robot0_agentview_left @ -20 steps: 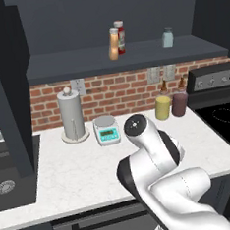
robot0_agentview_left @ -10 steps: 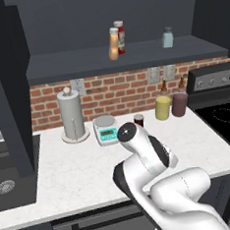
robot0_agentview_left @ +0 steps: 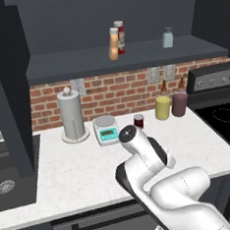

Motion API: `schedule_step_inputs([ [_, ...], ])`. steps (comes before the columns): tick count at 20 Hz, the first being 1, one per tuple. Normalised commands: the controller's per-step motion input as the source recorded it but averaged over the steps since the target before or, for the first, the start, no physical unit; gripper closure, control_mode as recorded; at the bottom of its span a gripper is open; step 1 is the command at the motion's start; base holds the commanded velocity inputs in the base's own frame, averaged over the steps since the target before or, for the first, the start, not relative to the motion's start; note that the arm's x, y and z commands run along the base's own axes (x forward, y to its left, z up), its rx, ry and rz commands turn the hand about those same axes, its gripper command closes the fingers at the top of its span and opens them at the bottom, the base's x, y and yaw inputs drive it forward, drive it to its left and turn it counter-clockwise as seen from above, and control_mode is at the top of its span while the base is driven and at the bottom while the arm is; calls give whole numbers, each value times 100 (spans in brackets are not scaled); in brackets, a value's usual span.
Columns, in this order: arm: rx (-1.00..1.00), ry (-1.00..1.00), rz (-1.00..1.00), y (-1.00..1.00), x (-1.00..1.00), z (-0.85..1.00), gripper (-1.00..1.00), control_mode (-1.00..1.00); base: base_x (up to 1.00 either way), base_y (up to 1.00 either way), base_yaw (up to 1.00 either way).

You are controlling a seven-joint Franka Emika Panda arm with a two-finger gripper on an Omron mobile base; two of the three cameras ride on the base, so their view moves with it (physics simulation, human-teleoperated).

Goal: Put the shaker and condiment bottle from the counter next to their counterparts in the cabinet.

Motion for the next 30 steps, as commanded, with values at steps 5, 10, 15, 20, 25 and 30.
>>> schedule_step_inputs([
  [5,0,11,0,1,13,-38,-100,-100,0,0,0],
  [10,0,9,0,0,2,-19,-100,-100,0,0,0],
  [15,0,0,7,0,26,-3,-100,-100,0,0,0],
  [20,0,0,10,0,17,-11,-100,-100,0,0,0],
  [25,0,0,12,0,7,-14,-100,-100,0,0,0],
  [30,0,0,10,0,10,-13,-100,-100,0,0,0],
])
